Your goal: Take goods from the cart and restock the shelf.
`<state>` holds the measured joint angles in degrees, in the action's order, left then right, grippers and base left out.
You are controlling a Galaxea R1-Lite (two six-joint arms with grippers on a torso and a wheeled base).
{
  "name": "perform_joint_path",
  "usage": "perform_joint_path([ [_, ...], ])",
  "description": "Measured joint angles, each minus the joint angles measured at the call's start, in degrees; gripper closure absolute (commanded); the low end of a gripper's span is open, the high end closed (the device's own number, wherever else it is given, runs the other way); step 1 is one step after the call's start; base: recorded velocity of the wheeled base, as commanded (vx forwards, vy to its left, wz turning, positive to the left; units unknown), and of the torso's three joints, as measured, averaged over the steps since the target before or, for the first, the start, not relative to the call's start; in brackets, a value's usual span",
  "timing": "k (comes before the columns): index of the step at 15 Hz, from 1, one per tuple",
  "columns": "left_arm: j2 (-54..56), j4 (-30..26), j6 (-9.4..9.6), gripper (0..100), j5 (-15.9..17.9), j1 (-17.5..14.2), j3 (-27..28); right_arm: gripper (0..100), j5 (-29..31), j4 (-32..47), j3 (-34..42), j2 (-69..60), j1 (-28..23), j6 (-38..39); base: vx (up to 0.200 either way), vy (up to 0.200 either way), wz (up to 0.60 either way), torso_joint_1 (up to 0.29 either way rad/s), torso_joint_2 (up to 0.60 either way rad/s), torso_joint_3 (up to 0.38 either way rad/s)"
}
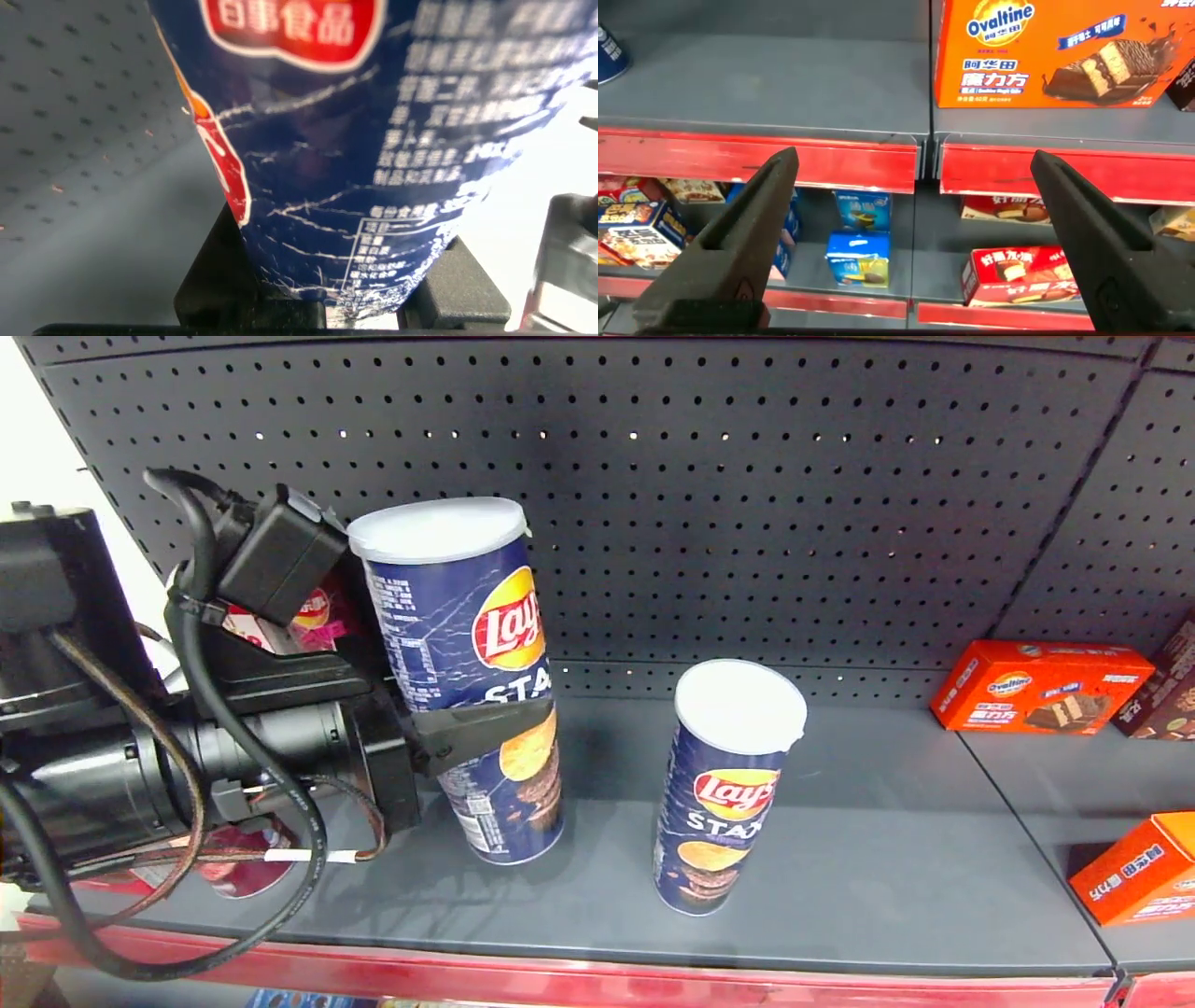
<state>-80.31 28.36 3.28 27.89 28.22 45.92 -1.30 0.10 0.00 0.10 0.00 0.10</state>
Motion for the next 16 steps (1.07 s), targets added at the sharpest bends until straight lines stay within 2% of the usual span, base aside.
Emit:
perform_joint_path([
  [5,-3.29,-5.73,-0.41,100,0.16,0.39,6.00,0,0.00,0.00,0.00,0.00,0.00,0.00,0.000,0.000,0.00,0.000,0.00,0.000],
  [7,-6.45,-5.72,0.79,100,0.11,0.20,8.90,0,0.00,0.00,0.00,0.00,0.00,0.00,0.000,0.000,0.00,0.000,0.00,0.000],
  [11,-14.36,-0.59,4.35,100,0.07,0.00,12.97,0,0.00,0.00,0.00,-0.02,0.00,0.00,0.000,0.000,0.00,0.000,0.00,0.000],
  [16,-22.27,5.52,5.36,100,0.07,0.16,16.40,0,0.00,0.00,0.00,-0.02,0.00,0.00,0.000,0.000,0.00,0.000,0.00,0.000],
])
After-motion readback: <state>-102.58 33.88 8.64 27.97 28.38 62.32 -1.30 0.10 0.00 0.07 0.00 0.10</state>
